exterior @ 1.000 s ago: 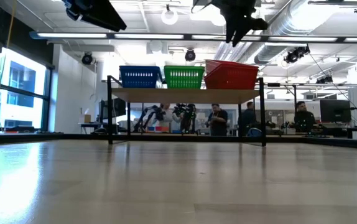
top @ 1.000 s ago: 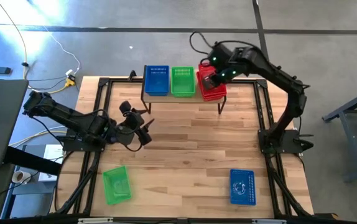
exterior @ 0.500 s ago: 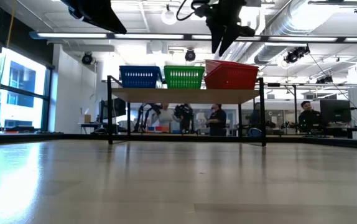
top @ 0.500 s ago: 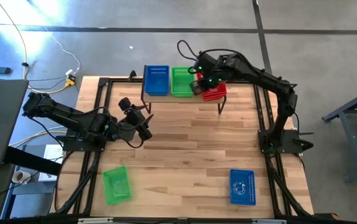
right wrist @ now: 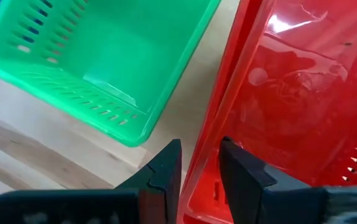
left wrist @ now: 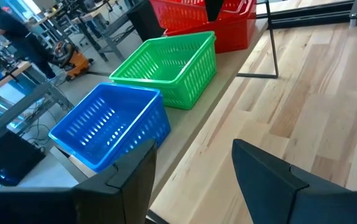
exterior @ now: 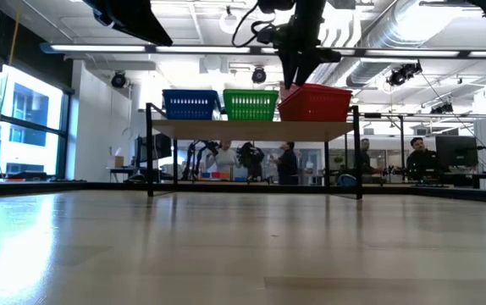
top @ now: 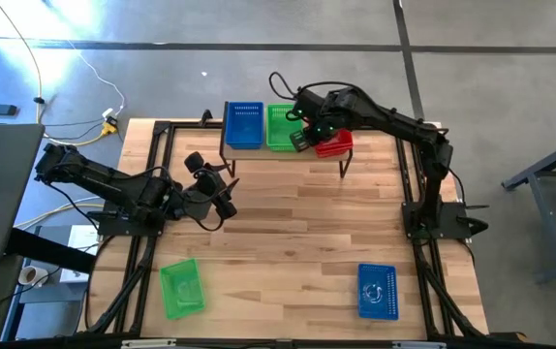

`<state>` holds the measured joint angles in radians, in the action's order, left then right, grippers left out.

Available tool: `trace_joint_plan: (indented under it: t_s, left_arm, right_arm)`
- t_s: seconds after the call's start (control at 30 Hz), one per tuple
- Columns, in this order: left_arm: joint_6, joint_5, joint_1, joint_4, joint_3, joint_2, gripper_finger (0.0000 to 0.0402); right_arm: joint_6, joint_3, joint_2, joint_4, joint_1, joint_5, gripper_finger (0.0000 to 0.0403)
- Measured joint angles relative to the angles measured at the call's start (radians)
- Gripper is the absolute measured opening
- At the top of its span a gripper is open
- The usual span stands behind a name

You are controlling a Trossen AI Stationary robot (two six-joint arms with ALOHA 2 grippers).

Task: Stack baskets on shelf by color
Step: Stack the red bin on top of the red bin on the shelf

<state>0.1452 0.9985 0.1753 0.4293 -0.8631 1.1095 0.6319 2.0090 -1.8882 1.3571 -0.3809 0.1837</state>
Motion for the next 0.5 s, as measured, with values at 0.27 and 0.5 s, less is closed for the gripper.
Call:
trace_joint_plan:
  t_s: [0.27, 0.5]
  left_arm:
    - [0.0, 0.0, 0.0, 0.0, 0.0, 0.0, 0.02]
    - [0.0, 0.0, 0.0, 0.007, 0.0, 0.0, 0.02]
  right_arm:
    - [0.019, 0.0, -0.001, 0.0, 0.0, 0.028, 0.0056]
    - [0.022, 0.0, -0.001, -0.002, 0.0, 0.027, 0.001]
